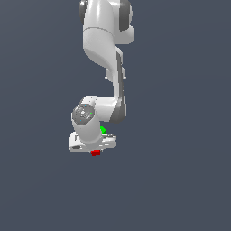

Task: Stack the red cube on top of the green cube.

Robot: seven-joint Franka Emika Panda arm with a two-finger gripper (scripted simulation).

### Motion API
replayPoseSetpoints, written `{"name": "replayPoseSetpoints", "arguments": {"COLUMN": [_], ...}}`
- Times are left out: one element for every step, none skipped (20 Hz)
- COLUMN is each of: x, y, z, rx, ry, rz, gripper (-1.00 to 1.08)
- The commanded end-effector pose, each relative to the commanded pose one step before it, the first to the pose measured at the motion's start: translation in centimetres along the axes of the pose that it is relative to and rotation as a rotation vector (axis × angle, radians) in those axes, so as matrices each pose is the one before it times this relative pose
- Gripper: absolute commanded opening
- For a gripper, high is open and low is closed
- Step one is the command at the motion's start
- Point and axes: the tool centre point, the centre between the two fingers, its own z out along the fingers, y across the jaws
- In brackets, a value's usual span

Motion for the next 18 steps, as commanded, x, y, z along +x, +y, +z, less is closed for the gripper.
{"name": "replayPoseSetpoints", "arguments": {"x": [0.038,-0.009,-0.008,-0.007,-0.004,-0.001,0.003,0.008,0.014,0.021,0.028,0.035,0.033,0.013,0.000,-0.012,-0.037,-0.061], "y": [0.010,-0.003,-0.002,-0.002,-0.001,0.000,0.001,0.002,0.004,0.006,0.008,0.010,0.009,0.004,-0.031,-0.003,-0.010,-0.017], "z": [-1.934,-0.790,-0.730,-0.666,-0.601,-0.535,-0.468,-0.400,-0.331,-0.261,-0.191,-0.119,-0.045,-0.005,0.082,0.006,0.017,0.029], "rx": [-0.00070,0.00000,0.00000,0.00000,0.00000,0.00000,0.00000,0.00000,0.00000,0.00000,0.00000,0.00000,0.00000,0.00000,-0.00030,0.00000,0.00000,0.00000], "ry": [0.00232,0.00000,0.00000,0.00000,0.00000,0.00000,0.00000,0.00000,0.00000,0.00000,0.00000,0.00000,0.00000,0.00000,0.00108,0.00000,0.00000,0.00000], "rz": [-0.00002,0.00000,0.00000,0.00000,0.00000,0.00000,0.00000,0.00000,0.00000,0.00000,0.00000,0.00000,0.00000,0.00000,-0.00042,0.00000,0.00000,0.00000], "gripper": [-1.00,-1.00,-1.00,-1.00,-1.00,-1.00,-1.00,-1.00,-1.00,-1.00,-1.00,-1.00,-1.00,-1.00,-1.00,-1.00,-1.00,-1.00]}}
